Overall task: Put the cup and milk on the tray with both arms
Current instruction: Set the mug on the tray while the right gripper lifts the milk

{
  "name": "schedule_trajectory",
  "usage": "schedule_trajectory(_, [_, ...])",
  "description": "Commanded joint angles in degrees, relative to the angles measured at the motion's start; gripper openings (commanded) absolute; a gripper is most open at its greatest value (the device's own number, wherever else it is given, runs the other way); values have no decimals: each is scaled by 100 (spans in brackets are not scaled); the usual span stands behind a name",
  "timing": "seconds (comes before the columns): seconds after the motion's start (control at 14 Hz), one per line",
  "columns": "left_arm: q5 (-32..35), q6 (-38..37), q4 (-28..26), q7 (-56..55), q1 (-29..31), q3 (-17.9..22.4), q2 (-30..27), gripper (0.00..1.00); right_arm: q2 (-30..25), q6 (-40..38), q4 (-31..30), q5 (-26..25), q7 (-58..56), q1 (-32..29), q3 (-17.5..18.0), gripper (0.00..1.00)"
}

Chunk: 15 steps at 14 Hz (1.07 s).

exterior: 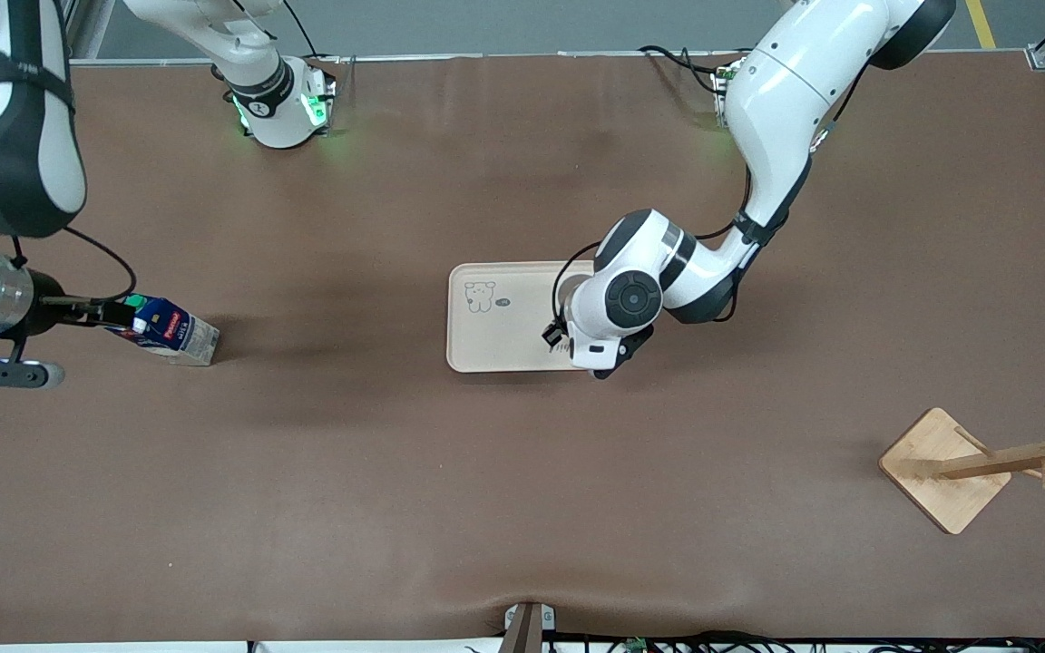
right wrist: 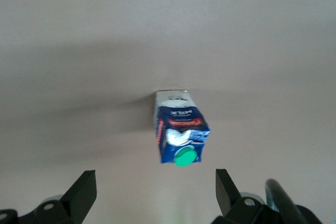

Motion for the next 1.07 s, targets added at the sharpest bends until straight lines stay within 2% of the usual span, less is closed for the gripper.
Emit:
schedule_trajectory(0.0, [-67, -159, 284, 41, -11, -1, -89, 100, -166, 511, -638, -22, -315, -523, 67, 100])
schedule_trajectory(0.21, [-14, -763, 635, 94, 103, 69, -502, 100, -166, 1215, -1421, 381, -306, -779, 67, 100])
schedule_trajectory(0.43, [318, -1501, 856, 443, 593, 105, -993, 100, -210, 1409, -1844, 655, -315, -780, 58, 100])
schedule_trajectory(0.64, [758, -2126, 856, 1268, 1156, 105, -1460, 100, -245, 1488, -2029, 655, -324, -779, 59, 100])
schedule_trajectory(0.86, [1067, -2417, 856, 2839, 1876, 105, -1811, 100, -263, 1989, -2485, 655, -333, -806, 58, 100])
schedule_trajectory(0.93, [1059, -2444, 848, 3219, 2122, 105, -1943, 100, -263, 1998, -2547, 655, -333, -780, 58, 92])
schedule_trajectory(1.0, [1067, -2636, 847, 3588, 2447, 105, -2110, 100, -263, 1990, -2565, 655, -333, -762, 58, 63])
